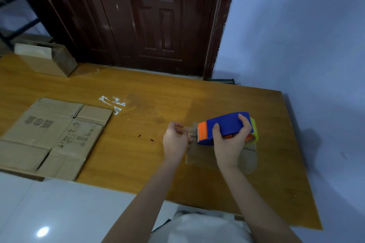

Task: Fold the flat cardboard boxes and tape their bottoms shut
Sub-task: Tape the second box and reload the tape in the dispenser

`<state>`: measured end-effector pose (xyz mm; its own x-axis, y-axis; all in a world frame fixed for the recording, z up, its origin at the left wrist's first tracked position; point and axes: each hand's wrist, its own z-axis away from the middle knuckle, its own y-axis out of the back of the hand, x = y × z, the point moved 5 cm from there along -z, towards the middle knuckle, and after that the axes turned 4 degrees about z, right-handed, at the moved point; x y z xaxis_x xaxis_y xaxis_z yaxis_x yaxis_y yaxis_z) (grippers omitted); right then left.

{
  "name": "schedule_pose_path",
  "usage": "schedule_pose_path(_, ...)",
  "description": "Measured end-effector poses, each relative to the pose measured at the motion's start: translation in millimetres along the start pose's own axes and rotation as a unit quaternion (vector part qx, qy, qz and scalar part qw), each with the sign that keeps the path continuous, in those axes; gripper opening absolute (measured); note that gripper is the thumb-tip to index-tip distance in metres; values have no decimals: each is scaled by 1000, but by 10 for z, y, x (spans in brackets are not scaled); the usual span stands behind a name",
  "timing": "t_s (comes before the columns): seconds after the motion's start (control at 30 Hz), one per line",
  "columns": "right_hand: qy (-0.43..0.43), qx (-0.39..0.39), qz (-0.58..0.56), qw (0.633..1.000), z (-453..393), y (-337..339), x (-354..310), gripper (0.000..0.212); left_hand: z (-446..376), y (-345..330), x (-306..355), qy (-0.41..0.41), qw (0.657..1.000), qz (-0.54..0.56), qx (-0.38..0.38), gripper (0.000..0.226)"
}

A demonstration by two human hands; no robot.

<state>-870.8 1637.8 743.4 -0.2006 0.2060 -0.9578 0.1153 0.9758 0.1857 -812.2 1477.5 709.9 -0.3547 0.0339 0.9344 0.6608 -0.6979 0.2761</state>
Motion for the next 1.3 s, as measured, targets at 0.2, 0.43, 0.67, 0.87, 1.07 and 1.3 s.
schedule_pose_path(0.2,45,-11,64,997,33,-38,-59,58,72,-47,9,22,995,93,-32,27)
schedule_pose_path(0.43,24,10,52,998,-142,-4,-149,61,96,-140,5,70,981,167,-68,30)
schedule_pose_path(0.67,12,43,59,997,-56,68,-170,62,75,-195,-17,81,976,185,-80,32)
schedule_pose_path(0.87,-13,70,57,996,-51,82,-112,64,48,-217,-33,90,972,199,-82,29)
schedule_pose_path(1.07,-11,61,62,996,35,63,-38,62,-33,-203,-38,104,975,181,-75,27)
schedule_pose_path(1.3,-3,59,74,996,51,68,-14,57,-111,-190,29,-5,995,47,-92,27)
